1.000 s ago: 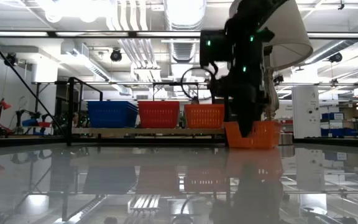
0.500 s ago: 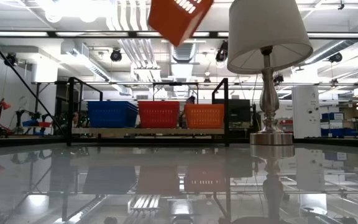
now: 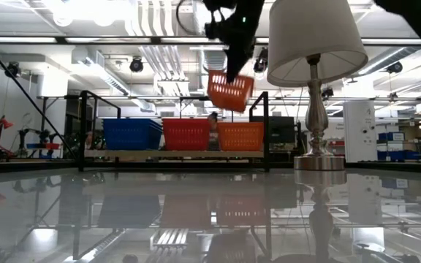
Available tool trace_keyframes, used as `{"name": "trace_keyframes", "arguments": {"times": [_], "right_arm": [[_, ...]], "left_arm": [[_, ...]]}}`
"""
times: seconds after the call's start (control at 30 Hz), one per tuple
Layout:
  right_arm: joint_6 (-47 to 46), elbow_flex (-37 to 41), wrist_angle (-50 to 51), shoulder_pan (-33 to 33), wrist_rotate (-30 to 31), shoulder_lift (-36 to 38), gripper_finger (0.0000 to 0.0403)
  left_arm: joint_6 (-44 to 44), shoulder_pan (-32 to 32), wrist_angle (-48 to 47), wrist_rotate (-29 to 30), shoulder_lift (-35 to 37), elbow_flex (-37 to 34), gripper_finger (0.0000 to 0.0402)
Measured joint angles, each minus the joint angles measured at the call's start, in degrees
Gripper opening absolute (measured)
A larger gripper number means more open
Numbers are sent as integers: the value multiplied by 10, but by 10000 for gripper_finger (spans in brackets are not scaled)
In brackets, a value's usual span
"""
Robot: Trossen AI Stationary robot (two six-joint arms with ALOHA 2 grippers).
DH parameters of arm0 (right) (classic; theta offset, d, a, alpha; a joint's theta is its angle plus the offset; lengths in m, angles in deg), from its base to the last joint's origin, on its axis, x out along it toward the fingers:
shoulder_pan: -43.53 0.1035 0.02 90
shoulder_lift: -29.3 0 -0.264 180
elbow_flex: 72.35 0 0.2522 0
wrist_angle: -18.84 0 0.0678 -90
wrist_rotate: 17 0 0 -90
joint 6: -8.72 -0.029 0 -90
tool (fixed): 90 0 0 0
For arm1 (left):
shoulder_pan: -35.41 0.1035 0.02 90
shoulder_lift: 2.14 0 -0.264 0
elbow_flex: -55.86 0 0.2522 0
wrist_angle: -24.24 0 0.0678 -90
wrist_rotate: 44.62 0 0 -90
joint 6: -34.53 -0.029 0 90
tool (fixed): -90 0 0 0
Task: Stack baskets on shelf by color
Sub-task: Stack the orange basket on top of the stack orange bins on the shelf
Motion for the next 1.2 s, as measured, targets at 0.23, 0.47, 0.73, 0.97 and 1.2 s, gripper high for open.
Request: {"name": "trace_keyframes", "arguments": {"times": [0.23,0.47,0.73,0.97,1.2], "right_arm": [[39,-2,12,-15,-27,-35,9],[49,6,40,-15,-35,-42,9],[54,16,54,-15,-35,-41,9],[60,41,48,-15,-35,-42,9],[64,65,37,-15,-35,-42,9]], "left_arm": [[-3,0,-1,0,0,0,109],[-3,0,-3,0,0,0,109],[-3,0,-3,0,0,0,109],[-3,0,-3,0,0,0,109],[-3,0,-3,0,0,0,109]]}}
